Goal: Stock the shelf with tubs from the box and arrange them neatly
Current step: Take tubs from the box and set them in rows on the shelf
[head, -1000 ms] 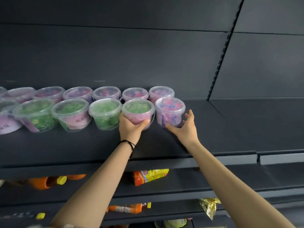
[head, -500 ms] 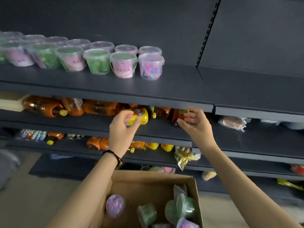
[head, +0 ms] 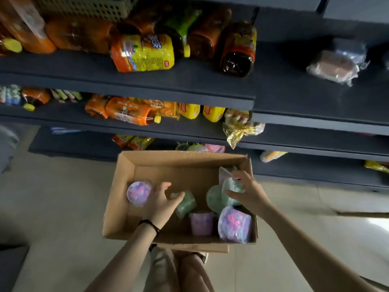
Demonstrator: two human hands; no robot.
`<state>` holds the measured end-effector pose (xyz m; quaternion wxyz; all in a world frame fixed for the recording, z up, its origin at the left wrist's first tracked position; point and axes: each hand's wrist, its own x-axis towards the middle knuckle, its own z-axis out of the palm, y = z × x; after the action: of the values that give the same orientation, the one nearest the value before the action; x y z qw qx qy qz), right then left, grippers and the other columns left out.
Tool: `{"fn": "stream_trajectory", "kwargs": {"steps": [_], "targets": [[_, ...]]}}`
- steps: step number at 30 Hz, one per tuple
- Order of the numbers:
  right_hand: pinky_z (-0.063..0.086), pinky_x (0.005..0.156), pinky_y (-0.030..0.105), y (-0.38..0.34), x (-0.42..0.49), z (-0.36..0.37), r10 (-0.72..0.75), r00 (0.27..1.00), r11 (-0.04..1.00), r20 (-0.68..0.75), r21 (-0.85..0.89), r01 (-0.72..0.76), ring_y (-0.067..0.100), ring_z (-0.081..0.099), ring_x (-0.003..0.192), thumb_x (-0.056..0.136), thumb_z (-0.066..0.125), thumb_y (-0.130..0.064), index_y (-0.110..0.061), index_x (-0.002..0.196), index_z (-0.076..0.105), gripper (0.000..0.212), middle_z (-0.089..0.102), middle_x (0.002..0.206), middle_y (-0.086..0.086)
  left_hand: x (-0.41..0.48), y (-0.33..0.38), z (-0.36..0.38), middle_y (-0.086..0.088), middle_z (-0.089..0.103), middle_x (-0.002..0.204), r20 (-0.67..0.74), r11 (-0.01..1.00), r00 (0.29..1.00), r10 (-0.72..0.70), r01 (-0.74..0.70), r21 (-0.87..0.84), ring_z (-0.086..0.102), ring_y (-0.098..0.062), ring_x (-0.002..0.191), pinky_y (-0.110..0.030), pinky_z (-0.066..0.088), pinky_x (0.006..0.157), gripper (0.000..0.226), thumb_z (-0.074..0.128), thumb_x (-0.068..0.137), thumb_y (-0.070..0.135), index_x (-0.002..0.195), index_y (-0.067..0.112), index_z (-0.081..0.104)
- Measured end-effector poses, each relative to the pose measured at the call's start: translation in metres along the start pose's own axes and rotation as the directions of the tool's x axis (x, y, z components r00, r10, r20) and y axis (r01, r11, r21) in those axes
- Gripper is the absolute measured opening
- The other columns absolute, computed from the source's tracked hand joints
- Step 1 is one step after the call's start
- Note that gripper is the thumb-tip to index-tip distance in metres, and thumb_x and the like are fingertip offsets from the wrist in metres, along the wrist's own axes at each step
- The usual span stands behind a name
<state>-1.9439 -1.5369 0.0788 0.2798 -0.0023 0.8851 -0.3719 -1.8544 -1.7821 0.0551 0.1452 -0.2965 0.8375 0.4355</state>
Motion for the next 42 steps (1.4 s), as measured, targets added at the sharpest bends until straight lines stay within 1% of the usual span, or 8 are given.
{"fn": "stream_trajectory", "kwargs": {"steps": [5, 10, 14, 21, 25, 30, 33, 42], "targets": [[0.035, 0.084, 0.020, 0.051, 0.050, 0.013, -0.013, 0.990, 0.971, 0.143, -0.235, 0.047, 0.011, 0.045, 0.105, 0.073, 0.082, -0.024, -0.030, 0.143, 0.038, 0.084, 0.046, 0.124, -0.002, 0.031, -0.052, 0.055, -0.012, 0.049, 0.136, 0.113, 0.987, 0.988, -0.109, 0.094, 0.131, 0.043, -0.025, 0.128, -0.035, 0.034, 0.104, 0.077, 0.073, 0.077, 0.047, 0.137, 0.010, 0.042], [0.025, 0.115, 0.034, 0.100, 0.092, 0.043, -0.052, 0.941, 0.816, 0.336, -0.528, 0.233, 0.028, 0.028, 0.140, 0.062, 0.087, -0.041, -0.010, 0.150, 0.021, 0.114, 0.027, 0.152, 0.010, 0.070, -0.095, 0.100, -0.015, 0.041, 0.142, 0.094, 0.975, 0.977, -0.194, 0.181, 0.126, 0.039, -0.028, 0.131, -0.033, 0.030, 0.106, 0.096, 0.083, 0.068, 0.039, 0.143, 0.008, 0.032], [0.029, 0.114, 0.040, 0.116, 0.111, 0.054, -0.086, 0.954, 0.737, 0.286, -0.626, 0.254, 0.032, 0.031, 0.138, 0.053, 0.091, -0.043, -0.010, 0.147, 0.025, 0.119, 0.030, 0.149, 0.013, 0.102, -0.118, 0.126, -0.014, 0.028, 0.150, 0.114, 0.955, 0.950, -0.292, 0.282, 0.094, 0.028, -0.028, 0.138, -0.036, 0.026, 0.111, 0.116, 0.088, 0.060, 0.040, 0.148, 0.009, 0.018], [0.042, 0.103, 0.045, 0.122, 0.115, 0.060, 0.005, 0.993, 0.897, 0.121, -0.440, 0.049, 0.030, 0.045, 0.127, 0.049, 0.087, -0.057, -0.027, 0.149, 0.019, 0.124, 0.045, 0.142, 0.007, 0.130, -0.150, 0.155, 0.000, 0.060, 0.116, 0.133, 0.902, 0.921, -0.365, 0.386, -0.192, 0.064, -0.014, 0.094, -0.024, 0.057, 0.073, 0.107, 0.093, 0.038, 0.053, 0.124, 0.011, 0.045], [0.042, 0.101, 0.043, 0.115, 0.115, 0.075, 0.131, 0.991, 0.944, -0.015, -0.303, -0.129, 0.029, 0.045, 0.126, 0.058, 0.081, -0.061, -0.019, 0.145, 0.024, 0.113, 0.044, 0.140, 0.009, 0.140, -0.146, 0.145, 0.007, 0.043, 0.133, 0.177, 0.963, 0.961, -0.213, 0.237, -0.129, 0.046, -0.013, 0.122, -0.029, 0.039, 0.103, 0.112, 0.093, 0.055, 0.018, 0.145, 0.019, 0.027], [0.035, 0.104, 0.035, 0.117, 0.122, 0.094, 0.236, 0.970, 0.971, -0.051, -0.025, -0.238, 0.025, 0.033, 0.135, 0.063, 0.080, -0.055, -0.015, 0.145, 0.021, 0.108, 0.033, 0.146, 0.007, 0.170, -0.145, 0.128, -0.005, 0.026, 0.155, 0.447, 0.967, 0.893, -0.048, -0.071, 0.246, 0.021, -0.025, 0.144, -0.049, 0.027, 0.113, 0.119, 0.086, 0.056, 0.052, 0.144, 0.056, 0.006], [0.034, 0.106, 0.035, 0.115, 0.124, 0.101, 0.241, 0.969, 0.970, -0.049, 0.042, -0.239, 0.024, 0.030, 0.136, 0.057, 0.082, -0.056, -0.017, 0.147, 0.017, 0.118, 0.031, 0.147, 0.008, 0.173, -0.133, 0.132, 0.000, 0.029, 0.155, 0.457, 0.985, 0.882, -0.115, 0.042, 0.166, 0.024, -0.022, 0.144, -0.044, 0.029, 0.114, 0.109, 0.060, 0.052, 0.088, 0.143, 0.057, 0.010], [0.037, 0.105, 0.033, 0.117, 0.120, 0.106, 0.224, 0.970, 0.975, -0.095, 0.019, -0.224, 0.023, 0.035, 0.133, 0.057, 0.092, -0.032, -0.016, 0.147, 0.018, 0.117, 0.035, 0.144, 0.005, 0.159, -0.116, 0.151, -0.013, 0.035, 0.146, 0.125, 0.934, 0.925, -0.358, 0.357, 0.032, 0.040, -0.027, 0.130, -0.032, 0.036, 0.103, 0.104, 0.079, 0.061, 0.061, 0.143, 0.016, 0.033]]}}
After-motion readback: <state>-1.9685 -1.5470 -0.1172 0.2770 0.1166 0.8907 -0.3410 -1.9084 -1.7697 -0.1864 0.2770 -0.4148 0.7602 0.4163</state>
